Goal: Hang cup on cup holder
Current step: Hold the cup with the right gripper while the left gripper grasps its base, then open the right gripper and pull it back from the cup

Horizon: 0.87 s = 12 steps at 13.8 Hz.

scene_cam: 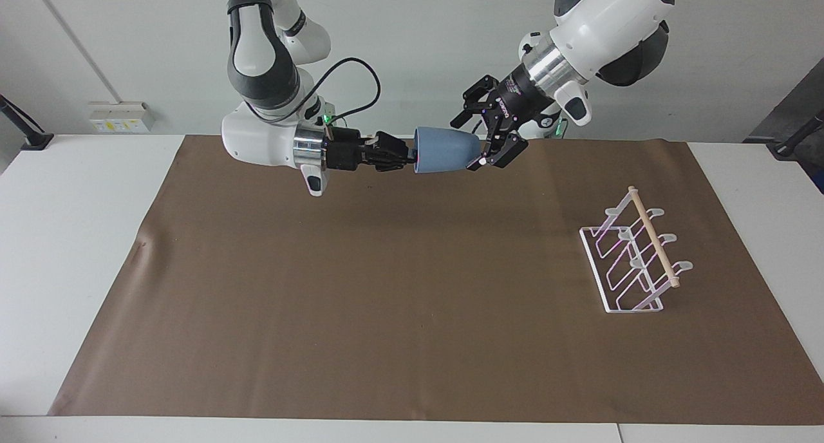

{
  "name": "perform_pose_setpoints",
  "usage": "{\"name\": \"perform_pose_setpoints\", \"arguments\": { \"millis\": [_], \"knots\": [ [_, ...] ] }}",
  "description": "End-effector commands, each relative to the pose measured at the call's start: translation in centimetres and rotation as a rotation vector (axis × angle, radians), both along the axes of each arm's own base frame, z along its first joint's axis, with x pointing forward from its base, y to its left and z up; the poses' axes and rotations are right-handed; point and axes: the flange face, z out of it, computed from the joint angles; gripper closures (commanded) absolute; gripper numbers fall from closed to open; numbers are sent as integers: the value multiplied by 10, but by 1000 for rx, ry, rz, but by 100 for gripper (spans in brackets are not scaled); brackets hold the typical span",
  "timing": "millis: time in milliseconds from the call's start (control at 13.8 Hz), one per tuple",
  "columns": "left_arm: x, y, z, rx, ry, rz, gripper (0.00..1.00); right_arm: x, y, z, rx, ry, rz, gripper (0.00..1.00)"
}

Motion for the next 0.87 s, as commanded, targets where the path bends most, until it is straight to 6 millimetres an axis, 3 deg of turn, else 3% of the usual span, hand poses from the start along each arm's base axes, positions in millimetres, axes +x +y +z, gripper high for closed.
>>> {"name": "perform_pose_setpoints", "arguments": {
  "millis": [0, 362, 507, 580, 797],
  "knots": [
    [-4, -3, -7, -5, 12, 37, 0, -1, 2, 1, 15, 20, -23, 100],
    [-4, -1, -8, -7, 0, 65, 0, -1, 2, 1, 16, 22, -23, 100],
    [0, -2, -4, -12, -35, 94, 75, -1, 1, 1, 16, 22, -24, 100],
    [-2, -6, -4, -10, -39, 81, 100, -1, 1, 1, 17, 22, -25, 100],
    [-3, -7, -5, -5, -39, 80, 100, -1, 1, 0, 15, 22, -26, 100]
  ]
}}
